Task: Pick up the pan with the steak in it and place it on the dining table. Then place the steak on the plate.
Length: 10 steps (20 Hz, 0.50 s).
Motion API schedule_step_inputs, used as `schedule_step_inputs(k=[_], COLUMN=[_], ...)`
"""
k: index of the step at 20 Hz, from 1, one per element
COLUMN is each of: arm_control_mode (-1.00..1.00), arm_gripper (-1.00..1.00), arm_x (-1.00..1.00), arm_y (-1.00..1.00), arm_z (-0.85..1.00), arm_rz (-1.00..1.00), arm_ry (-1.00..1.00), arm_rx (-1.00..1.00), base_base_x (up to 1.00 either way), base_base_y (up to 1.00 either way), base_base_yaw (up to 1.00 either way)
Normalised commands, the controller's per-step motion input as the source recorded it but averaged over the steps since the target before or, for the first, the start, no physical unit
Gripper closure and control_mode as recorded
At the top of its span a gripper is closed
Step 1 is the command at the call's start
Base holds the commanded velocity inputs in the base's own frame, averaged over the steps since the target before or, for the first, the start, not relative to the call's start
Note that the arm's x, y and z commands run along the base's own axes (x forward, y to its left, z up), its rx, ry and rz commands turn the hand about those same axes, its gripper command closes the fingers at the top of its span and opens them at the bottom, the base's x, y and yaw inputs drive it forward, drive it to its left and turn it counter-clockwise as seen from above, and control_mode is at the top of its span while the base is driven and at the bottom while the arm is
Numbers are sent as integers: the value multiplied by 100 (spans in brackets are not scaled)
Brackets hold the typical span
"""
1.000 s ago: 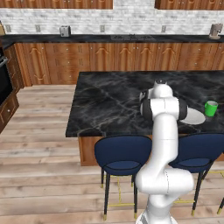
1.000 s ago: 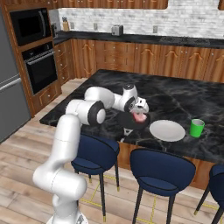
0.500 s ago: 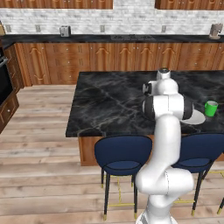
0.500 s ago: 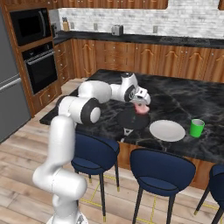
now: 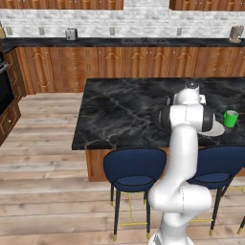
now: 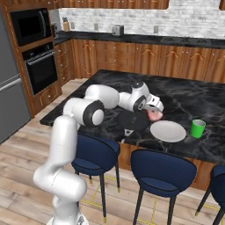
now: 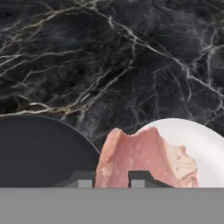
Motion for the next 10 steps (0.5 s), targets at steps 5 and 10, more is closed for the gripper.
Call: schedule_step_inputs(k=[5, 10], arm_control_mode=[-100, -100], arm_gripper=[100, 100], arm_x=[-7, -41], arm_y=[-79, -59], arm_z=[-5, -21], arm_rz=[-1, -5], arm_ry=[-6, -2], arm_rx=[0, 0], base_base_x=[0, 0], base_base_y=[0, 0], base_base_yaw=[0, 0])
